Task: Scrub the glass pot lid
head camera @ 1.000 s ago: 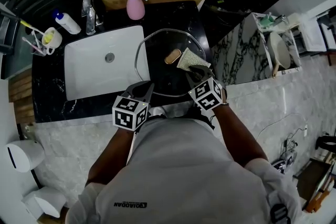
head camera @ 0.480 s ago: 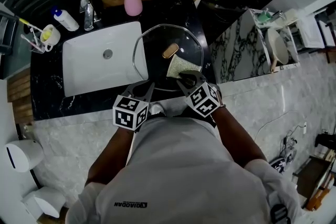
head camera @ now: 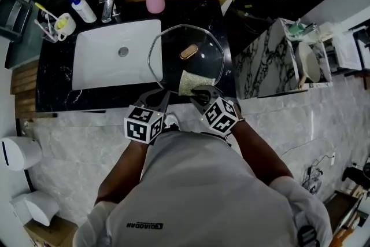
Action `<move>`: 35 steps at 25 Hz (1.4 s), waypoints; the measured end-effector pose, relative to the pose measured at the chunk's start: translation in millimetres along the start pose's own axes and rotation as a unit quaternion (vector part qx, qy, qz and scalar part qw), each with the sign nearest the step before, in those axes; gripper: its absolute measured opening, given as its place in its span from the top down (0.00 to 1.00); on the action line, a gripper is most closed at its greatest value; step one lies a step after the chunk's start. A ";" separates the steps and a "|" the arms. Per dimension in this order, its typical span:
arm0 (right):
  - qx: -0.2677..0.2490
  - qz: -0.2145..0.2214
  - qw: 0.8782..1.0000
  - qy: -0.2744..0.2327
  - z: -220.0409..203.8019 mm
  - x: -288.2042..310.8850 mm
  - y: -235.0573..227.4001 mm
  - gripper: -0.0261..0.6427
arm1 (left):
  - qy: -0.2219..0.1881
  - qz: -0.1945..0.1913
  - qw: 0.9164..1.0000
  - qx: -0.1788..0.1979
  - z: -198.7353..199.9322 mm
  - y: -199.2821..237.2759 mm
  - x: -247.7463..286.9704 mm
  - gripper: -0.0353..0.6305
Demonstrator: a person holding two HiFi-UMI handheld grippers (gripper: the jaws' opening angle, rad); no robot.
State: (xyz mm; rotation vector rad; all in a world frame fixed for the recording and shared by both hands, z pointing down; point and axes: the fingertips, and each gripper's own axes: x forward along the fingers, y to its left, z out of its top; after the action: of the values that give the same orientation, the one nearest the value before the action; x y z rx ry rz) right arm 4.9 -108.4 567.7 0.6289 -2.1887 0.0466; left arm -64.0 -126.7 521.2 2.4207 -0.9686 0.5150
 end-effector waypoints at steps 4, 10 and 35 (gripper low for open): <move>-0.027 0.027 0.999 0.004 -7.1 -8.9 22.6 0.83 | -0.004 0.012 1.000 -0.011 -10.9 -28.0 -12.9 0.92; -0.025 0.065 0.997 -0.026 -13.7 -42.4 62.9 0.83 | -0.006 0.034 0.999 -0.015 -36.6 -68.4 -32.2 0.92; 0.268 0.045 0.918 -0.289 -31.1 -238.6 137.3 0.84 | -0.052 0.053 0.997 0.000 -85.6 -233.2 -124.4 0.92</move>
State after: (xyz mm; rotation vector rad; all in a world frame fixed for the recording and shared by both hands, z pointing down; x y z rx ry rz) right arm 90.0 119.8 435.7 0.9316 -2.8036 0.5967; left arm 4.5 135.7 460.6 2.4275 -1.1461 0.4285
